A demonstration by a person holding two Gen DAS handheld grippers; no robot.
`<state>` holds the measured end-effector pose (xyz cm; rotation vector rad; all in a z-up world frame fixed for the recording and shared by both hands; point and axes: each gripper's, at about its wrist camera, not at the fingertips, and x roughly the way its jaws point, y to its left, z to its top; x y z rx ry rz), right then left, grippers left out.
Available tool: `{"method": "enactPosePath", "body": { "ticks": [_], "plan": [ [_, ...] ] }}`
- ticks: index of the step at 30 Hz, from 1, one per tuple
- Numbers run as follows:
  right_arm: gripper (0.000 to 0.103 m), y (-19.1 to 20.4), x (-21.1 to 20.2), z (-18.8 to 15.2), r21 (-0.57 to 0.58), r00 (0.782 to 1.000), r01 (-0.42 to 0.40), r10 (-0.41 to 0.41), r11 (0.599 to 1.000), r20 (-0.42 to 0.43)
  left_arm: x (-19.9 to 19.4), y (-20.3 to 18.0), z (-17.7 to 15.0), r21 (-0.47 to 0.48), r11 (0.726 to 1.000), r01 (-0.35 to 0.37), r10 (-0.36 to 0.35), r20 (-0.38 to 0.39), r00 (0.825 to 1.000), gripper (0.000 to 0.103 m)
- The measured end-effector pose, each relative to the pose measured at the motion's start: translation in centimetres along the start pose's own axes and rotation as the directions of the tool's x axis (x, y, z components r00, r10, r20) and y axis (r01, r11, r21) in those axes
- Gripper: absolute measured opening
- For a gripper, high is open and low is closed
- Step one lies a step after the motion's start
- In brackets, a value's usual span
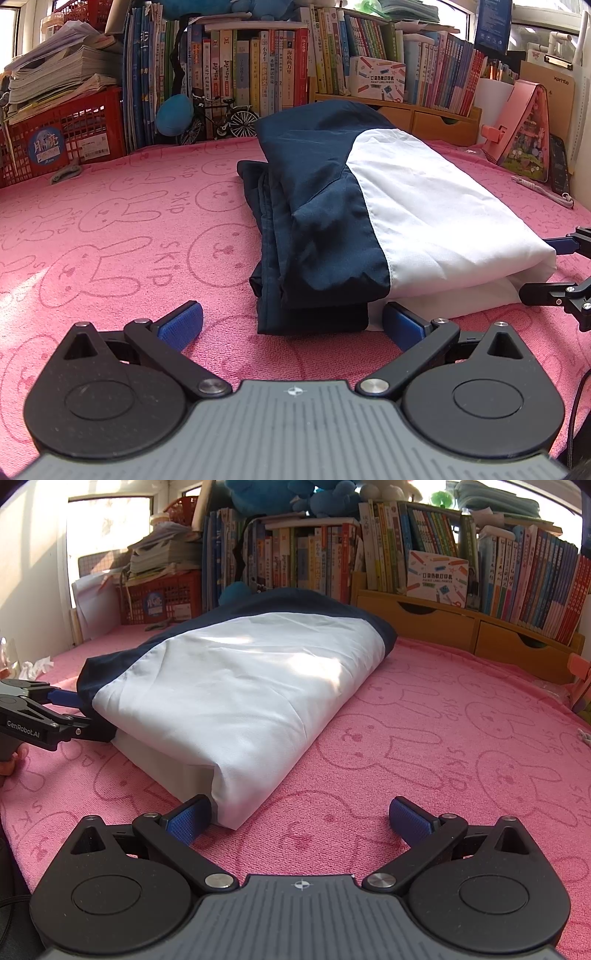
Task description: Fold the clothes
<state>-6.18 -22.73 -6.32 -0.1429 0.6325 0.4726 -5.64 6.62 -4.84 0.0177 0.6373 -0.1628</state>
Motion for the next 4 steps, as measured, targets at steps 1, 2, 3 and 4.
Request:
{"method": "enactPosePath", "body": {
  "ticks": [1, 2, 3, 4],
  "plan": [
    [0.103, 0.0, 0.0, 0.0, 0.0, 1.0, 0.0, 0.0, 1.0, 0.0, 0.01, -0.03, -0.01, 0.002, 1.0, -0.002, 0.002, -0.001, 1.0, 0.103],
    [0.103, 0.0, 0.0, 0.0, 0.0, 1.0, 0.0, 0.0, 1.0, 0.0, 0.02, -0.06, -0.01, 0.004, 1.0, -0.004, 0.004, -0.001, 1.0, 0.103],
    [0.103, 0.0, 0.0, 0.0, 0.001, 1.0, 0.0, 0.0, 1.0, 0.0, 0.02, -0.04, -0.01, 0.003, 1.0, -0.003, 0.003, -0.001, 1.0, 0.103],
    [0.103, 0.0, 0.0, 0.01, 0.001, 1.0, 0.0, 0.0, 1.0, 0.0, 0.02, -0.03, 0.0, 0.003, 1.0, -0.003, 0.003, -0.001, 1.0, 0.103]
  ]
}}
